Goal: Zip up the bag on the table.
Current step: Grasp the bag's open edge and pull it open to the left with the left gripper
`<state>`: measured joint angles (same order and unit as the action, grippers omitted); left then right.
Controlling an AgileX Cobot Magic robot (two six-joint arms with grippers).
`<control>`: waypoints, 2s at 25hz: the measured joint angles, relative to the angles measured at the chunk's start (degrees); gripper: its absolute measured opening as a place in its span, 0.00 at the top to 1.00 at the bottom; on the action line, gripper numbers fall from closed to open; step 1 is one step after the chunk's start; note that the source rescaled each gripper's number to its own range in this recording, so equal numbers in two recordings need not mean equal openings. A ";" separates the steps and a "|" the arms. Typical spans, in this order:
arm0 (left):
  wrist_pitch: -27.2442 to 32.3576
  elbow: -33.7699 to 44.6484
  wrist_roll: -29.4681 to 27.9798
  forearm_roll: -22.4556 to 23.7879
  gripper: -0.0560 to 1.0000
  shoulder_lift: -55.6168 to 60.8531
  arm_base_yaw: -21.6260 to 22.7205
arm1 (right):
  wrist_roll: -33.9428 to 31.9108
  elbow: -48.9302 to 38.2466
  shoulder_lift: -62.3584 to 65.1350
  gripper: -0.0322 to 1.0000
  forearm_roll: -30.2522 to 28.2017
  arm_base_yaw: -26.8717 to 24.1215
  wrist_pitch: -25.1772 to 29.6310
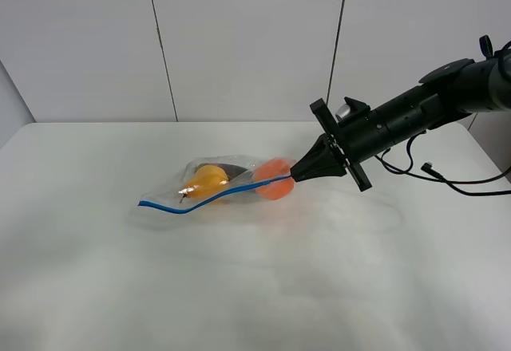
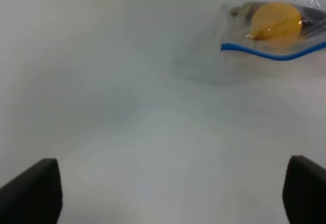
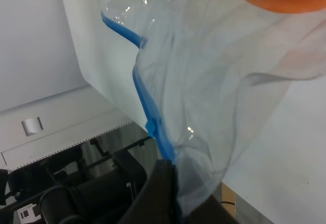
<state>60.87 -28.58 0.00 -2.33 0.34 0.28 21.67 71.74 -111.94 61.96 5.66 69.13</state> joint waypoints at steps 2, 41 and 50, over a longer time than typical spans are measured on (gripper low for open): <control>0.00 0.00 0.00 0.00 0.00 0.00 0.00 | 0.00 0.00 0.00 0.97 0.00 0.00 0.00; -11.85 -33.94 69.92 -12.08 0.00 -75.83 -8.33 | 0.35 0.00 0.00 0.97 0.00 0.00 -0.29; -27.61 -29.39 71.60 -16.72 0.00 -76.38 -27.80 | 0.40 0.00 0.00 0.97 0.62 0.00 -0.29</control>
<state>33.25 -57.96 71.60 -19.06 -76.04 -27.52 22.08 71.74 -111.94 62.59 5.66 68.84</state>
